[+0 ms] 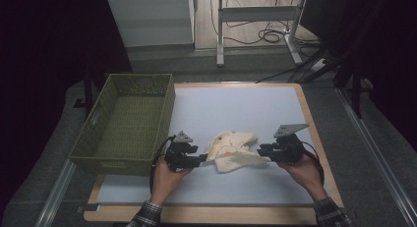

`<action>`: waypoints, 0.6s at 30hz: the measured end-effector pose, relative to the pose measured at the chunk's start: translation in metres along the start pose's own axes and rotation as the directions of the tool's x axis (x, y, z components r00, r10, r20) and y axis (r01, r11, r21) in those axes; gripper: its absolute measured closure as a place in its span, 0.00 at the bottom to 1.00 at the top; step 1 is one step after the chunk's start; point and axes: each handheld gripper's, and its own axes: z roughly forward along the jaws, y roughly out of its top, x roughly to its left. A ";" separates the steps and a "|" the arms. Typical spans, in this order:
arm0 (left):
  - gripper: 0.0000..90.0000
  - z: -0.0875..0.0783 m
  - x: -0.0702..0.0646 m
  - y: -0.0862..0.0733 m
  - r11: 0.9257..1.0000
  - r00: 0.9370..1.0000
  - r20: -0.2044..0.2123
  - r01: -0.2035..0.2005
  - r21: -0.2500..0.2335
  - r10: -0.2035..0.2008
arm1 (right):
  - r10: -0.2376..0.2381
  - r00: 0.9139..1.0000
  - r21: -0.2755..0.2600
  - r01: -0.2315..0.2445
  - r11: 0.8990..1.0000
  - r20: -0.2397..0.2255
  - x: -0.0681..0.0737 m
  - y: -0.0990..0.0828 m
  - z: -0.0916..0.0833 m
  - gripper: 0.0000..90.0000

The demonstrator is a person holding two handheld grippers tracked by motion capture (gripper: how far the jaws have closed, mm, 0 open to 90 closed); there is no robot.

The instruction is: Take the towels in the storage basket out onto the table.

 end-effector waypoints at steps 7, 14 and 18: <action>0.51 0.009 0.000 -0.005 1.000 1.000 0.008 -0.003 0.023 0.003 | 0.010 0.997 0.027 -0.012 1.000 0.075 -0.033 0.009 0.028 0.65; 0.79 0.022 0.006 -0.004 0.999 1.000 0.019 0.001 0.048 -0.002 | 0.032 0.999 0.039 -0.034 0.999 0.043 -0.054 0.001 0.060 0.62; 0.97 0.027 0.006 0.002 0.999 1.000 0.000 -0.019 0.046 0.019 | 0.043 0.998 0.025 -0.044 0.999 0.037 -0.053 -0.002 0.067 0.95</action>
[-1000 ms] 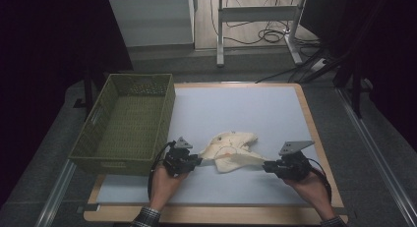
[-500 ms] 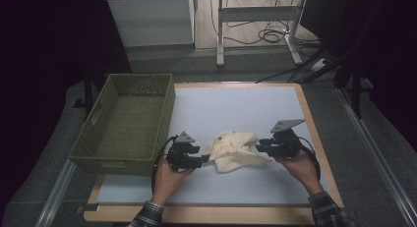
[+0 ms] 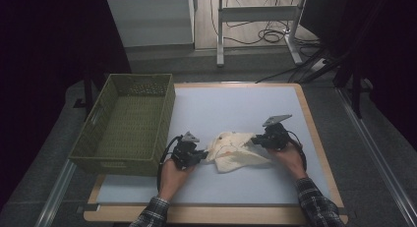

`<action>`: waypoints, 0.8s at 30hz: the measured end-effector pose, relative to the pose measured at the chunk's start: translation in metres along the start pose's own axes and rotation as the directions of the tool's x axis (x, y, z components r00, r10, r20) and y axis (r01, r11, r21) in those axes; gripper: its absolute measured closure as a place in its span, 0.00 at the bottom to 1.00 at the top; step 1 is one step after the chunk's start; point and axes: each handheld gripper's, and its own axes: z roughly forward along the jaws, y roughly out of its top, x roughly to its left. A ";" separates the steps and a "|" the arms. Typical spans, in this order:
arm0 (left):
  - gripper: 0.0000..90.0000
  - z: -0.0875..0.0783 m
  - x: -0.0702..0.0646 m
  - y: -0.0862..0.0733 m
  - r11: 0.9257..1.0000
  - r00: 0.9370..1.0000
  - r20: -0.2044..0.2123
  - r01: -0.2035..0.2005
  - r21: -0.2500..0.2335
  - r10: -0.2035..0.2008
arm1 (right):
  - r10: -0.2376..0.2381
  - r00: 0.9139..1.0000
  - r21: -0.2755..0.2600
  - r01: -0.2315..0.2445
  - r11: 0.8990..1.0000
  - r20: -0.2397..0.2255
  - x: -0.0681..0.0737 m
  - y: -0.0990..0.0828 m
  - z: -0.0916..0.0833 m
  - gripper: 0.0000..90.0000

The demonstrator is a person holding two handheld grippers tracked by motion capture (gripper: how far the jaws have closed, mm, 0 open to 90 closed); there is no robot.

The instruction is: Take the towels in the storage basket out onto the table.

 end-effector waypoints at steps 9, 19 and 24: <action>0.97 -0.039 0.002 0.057 0.994 0.991 -0.119 -0.065 -0.084 0.055 | -0.020 0.999 -0.082 0.022 0.996 0.024 0.019 0.032 -0.080 0.96; 0.58 -0.036 0.049 0.128 0.999 0.902 -0.430 -0.013 0.035 0.027 | 0.070 0.984 -0.115 -0.051 0.992 0.162 -0.019 0.084 -0.081 0.76; 0.52 -0.027 0.031 0.103 0.999 0.944 -0.327 -0.042 0.029 0.049 | 0.036 0.993 -0.057 -0.030 0.998 0.114 -0.010 0.056 -0.066 0.76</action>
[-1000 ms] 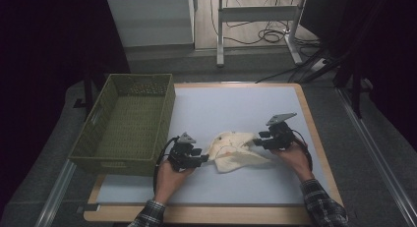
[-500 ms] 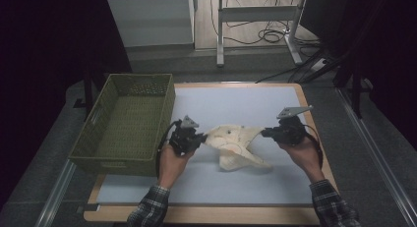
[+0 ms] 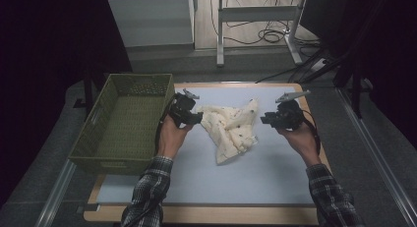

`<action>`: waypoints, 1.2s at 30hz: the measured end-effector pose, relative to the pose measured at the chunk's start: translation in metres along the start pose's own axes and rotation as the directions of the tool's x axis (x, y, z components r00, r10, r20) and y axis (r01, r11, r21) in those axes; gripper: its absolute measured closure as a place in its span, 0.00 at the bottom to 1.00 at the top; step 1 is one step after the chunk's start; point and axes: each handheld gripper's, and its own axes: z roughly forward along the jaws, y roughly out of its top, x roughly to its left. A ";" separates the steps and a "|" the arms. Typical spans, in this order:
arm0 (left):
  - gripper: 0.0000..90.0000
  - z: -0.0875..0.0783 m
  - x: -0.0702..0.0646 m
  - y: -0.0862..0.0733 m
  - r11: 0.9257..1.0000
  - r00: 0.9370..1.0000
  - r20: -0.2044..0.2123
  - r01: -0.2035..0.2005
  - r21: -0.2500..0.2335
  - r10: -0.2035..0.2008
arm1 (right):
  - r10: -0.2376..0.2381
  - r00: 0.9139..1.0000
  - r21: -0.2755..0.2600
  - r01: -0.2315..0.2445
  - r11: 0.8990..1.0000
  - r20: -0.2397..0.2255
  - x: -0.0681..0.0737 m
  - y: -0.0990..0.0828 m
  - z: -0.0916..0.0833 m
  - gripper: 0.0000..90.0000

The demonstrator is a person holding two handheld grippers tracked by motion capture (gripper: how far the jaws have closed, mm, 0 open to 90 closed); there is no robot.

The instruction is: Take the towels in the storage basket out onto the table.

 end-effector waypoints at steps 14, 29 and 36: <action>0.40 0.021 -0.061 -0.068 0.999 0.935 0.353 -0.028 -0.020 0.033 | 0.022 0.982 0.025 -0.017 1.000 -0.185 0.029 -0.056 0.036 0.69; 0.93 0.018 -0.069 -0.080 0.997 0.968 0.238 -0.068 -0.048 0.077 | -0.033 0.994 0.029 0.036 0.999 -0.099 0.036 -0.053 0.043 0.96; 0.85 -0.020 -0.046 -0.084 0.999 0.977 0.212 -0.020 -0.025 0.025 | -0.045 0.998 0.003 0.045 0.999 -0.040 0.020 -0.036 -0.014 0.92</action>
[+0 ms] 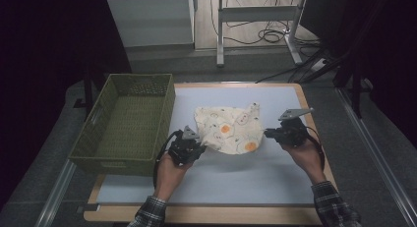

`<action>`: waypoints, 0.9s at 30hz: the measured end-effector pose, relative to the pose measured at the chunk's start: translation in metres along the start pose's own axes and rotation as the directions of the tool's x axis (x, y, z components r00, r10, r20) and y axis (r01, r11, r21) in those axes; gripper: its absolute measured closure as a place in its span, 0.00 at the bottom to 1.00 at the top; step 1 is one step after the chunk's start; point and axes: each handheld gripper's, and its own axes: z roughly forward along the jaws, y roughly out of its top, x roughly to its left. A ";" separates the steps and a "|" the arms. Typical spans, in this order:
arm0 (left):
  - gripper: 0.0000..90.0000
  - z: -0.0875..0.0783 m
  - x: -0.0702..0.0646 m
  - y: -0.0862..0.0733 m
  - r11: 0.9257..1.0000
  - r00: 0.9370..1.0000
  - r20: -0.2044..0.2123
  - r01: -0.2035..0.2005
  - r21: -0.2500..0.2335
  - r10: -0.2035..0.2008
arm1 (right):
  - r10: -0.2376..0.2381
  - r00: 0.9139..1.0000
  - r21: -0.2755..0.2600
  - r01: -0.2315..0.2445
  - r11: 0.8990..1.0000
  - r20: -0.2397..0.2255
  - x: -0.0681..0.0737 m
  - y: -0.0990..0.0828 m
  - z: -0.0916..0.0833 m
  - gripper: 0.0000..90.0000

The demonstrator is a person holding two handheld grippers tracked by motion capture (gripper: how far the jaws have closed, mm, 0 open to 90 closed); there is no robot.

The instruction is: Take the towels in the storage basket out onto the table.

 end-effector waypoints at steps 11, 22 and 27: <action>0.46 0.004 0.000 -0.036 0.996 0.999 0.023 0.027 0.088 -0.030 | 0.059 0.998 0.069 -0.058 0.996 -0.013 -0.002 -0.048 -0.015 0.74; 0.42 0.010 0.002 -0.049 0.993 0.998 0.019 0.053 0.101 -0.055 | 0.085 0.996 0.098 -0.082 0.992 -0.026 0.004 -0.072 0.024 0.74; 0.40 0.012 0.003 -0.051 0.994 0.998 0.020 0.058 0.096 -0.060 | 0.113 0.988 0.038 -0.109 0.993 -0.107 0.011 -0.053 0.023 0.72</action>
